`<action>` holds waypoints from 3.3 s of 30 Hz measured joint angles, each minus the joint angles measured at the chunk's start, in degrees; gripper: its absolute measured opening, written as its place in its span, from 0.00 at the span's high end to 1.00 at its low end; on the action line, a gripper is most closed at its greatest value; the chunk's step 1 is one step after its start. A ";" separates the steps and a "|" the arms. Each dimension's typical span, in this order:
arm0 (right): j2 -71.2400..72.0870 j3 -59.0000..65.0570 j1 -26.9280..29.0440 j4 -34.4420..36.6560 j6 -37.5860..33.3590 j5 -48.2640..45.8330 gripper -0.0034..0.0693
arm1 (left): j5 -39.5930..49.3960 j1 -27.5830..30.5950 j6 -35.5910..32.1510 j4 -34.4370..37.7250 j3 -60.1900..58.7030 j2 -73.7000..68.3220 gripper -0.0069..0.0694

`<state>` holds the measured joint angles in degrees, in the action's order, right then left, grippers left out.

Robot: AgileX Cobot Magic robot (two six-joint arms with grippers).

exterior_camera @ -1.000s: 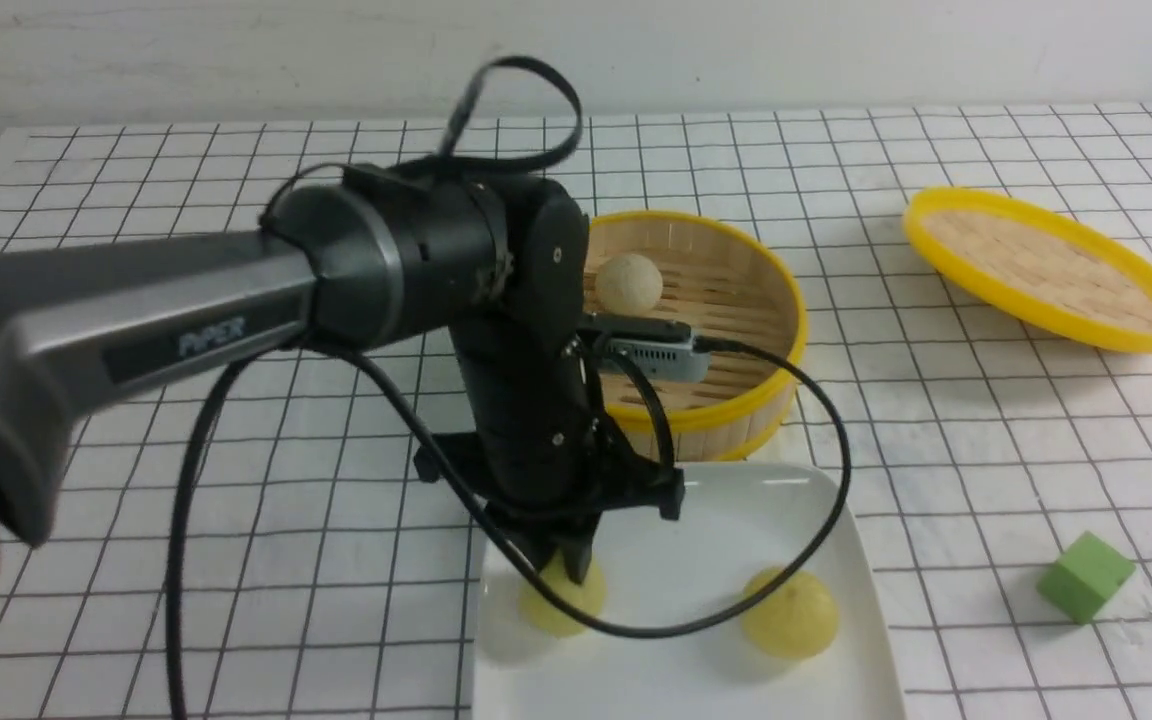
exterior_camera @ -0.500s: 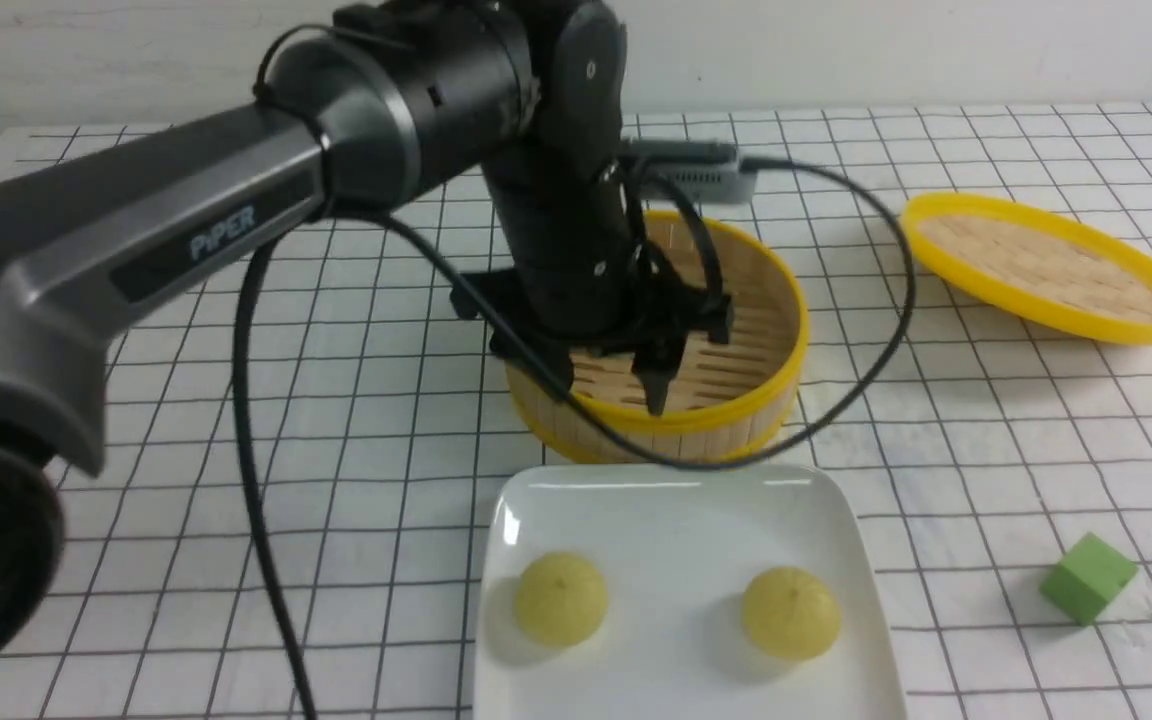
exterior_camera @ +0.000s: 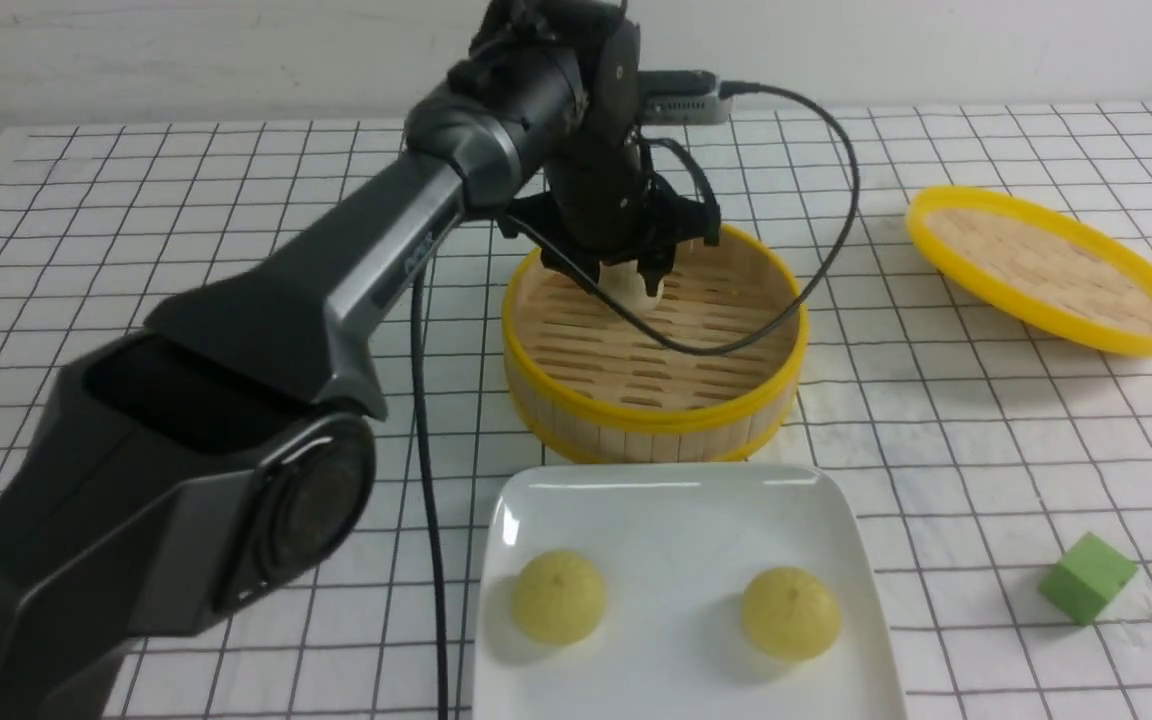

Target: Put the steamed buns into the plate on the white-black tablecloth.

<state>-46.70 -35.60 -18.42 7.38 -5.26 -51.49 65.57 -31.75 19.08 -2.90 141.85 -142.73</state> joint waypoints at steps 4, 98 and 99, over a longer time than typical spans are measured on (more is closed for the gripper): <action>0.00 0.00 0.00 0.00 0.00 0.07 0.86 | -0.64 0.00 0.00 -1.40 0.37 -2.80 0.42; 46.83 13.71 0.00 0.80 7.51 19.76 0.95 | -22.82 -19.01 -2.79 2.90 -77.74 46.88 0.91; 46.83 13.94 0.00 0.27 7.51 19.99 0.94 | -22.84 -19.01 -2.79 2.90 -77.74 47.50 0.91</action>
<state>0.13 -21.67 -18.42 7.65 2.25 -31.51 42.73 -50.76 16.28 0.00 64.11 -95.24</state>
